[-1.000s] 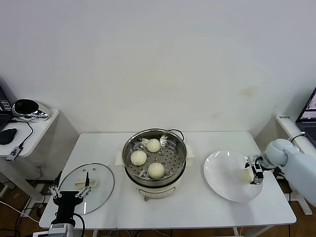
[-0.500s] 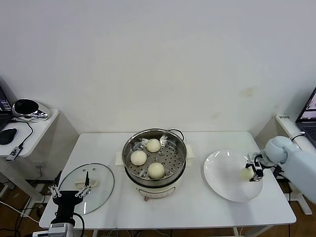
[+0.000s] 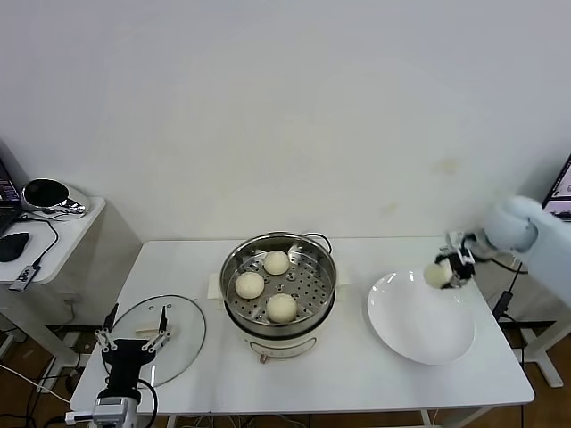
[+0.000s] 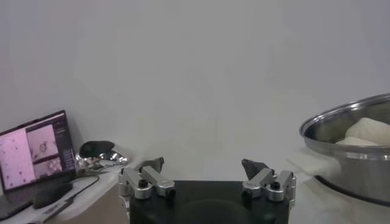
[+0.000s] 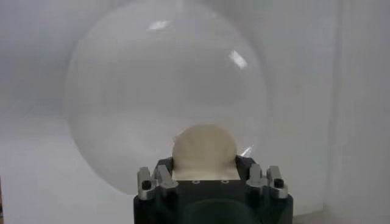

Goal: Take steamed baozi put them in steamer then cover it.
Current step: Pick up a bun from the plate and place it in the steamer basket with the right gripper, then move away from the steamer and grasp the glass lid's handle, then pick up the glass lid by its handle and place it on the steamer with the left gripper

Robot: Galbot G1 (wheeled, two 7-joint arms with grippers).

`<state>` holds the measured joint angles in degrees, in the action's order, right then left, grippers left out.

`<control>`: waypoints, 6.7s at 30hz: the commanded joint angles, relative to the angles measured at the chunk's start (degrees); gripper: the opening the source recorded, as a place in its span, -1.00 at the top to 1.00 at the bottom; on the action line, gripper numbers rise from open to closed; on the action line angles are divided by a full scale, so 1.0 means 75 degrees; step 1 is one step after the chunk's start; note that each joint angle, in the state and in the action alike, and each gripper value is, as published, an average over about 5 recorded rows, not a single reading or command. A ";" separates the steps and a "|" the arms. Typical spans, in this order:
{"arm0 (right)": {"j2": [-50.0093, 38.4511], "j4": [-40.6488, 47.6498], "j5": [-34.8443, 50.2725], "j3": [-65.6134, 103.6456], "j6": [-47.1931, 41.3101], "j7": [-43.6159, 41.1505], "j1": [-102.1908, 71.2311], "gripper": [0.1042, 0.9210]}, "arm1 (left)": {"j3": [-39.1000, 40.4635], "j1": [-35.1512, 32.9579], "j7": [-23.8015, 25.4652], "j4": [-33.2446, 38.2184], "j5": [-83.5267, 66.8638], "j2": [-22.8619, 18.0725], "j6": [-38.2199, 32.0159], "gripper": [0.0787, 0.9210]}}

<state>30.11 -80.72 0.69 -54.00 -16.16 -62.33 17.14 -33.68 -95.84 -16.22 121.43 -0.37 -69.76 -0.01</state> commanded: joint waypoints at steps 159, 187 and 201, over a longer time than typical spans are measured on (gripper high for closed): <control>0.6940 -0.3199 0.0981 1.5374 0.4152 0.8005 -1.3547 -0.76 | 0.0605 0.3060 0.0342 -0.5405 0.8664 0.1616 -0.0734 -0.77; 0.6904 -0.3321 0.0983 1.5196 0.4086 0.7860 -1.3689 -0.76 | -0.0133 0.2119 0.0223 -0.4129 0.7883 0.1607 -0.0448 0.70; 0.6968 -0.3620 0.0759 1.4766 0.3968 0.7867 -1.3904 -0.76 | -0.1485 0.0580 0.1889 0.0052 0.6356 0.2285 0.2846 0.86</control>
<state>82.27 -106.94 7.01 58.08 13.88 -3.36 -86.61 -39.25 -85.30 -9.77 101.07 53.97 -55.68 6.49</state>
